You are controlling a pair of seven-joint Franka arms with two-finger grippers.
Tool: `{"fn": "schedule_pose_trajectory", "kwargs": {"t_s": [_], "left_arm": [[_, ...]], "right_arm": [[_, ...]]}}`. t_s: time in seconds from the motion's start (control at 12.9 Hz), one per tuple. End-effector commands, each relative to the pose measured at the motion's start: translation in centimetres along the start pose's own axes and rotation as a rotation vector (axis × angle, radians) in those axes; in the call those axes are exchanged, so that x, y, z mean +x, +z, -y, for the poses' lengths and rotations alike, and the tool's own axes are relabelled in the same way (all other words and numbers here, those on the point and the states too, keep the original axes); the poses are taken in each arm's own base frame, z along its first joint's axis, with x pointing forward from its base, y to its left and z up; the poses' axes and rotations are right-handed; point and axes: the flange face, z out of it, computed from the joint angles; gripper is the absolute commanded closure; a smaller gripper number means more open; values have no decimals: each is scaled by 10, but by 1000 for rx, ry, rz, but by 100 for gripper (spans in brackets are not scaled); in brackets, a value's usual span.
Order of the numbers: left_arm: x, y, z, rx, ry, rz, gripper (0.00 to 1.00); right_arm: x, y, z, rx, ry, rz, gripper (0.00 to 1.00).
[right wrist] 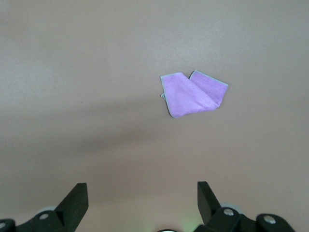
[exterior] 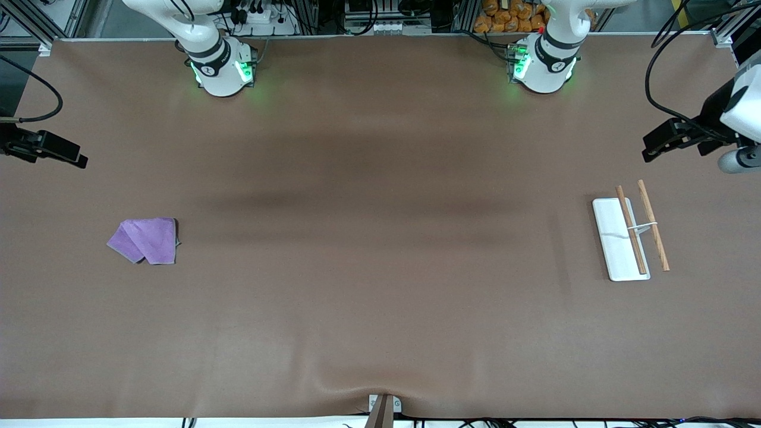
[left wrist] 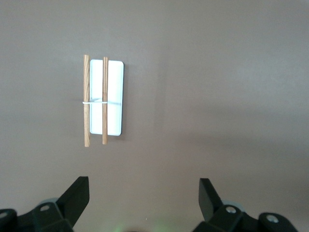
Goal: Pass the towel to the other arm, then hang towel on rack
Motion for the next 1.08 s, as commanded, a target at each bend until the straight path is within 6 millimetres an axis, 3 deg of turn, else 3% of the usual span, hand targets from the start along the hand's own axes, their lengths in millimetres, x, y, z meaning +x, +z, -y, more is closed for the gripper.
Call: {"fn": "schedule_pose_trajectory", "kwargs": {"t_s": [0.0,0.31,1.01], "left_arm": [[-8,-9,3,6,12,4,0],[-5,-16,4,14,13,-8,0],[-8,-6,-14,10,57,16,0]], "right_arm": [[0,-2,-6,19,8,3,0],[0,-2,-6,19,8,5,0],[1,-1,-7,19,11,6,0]]}}
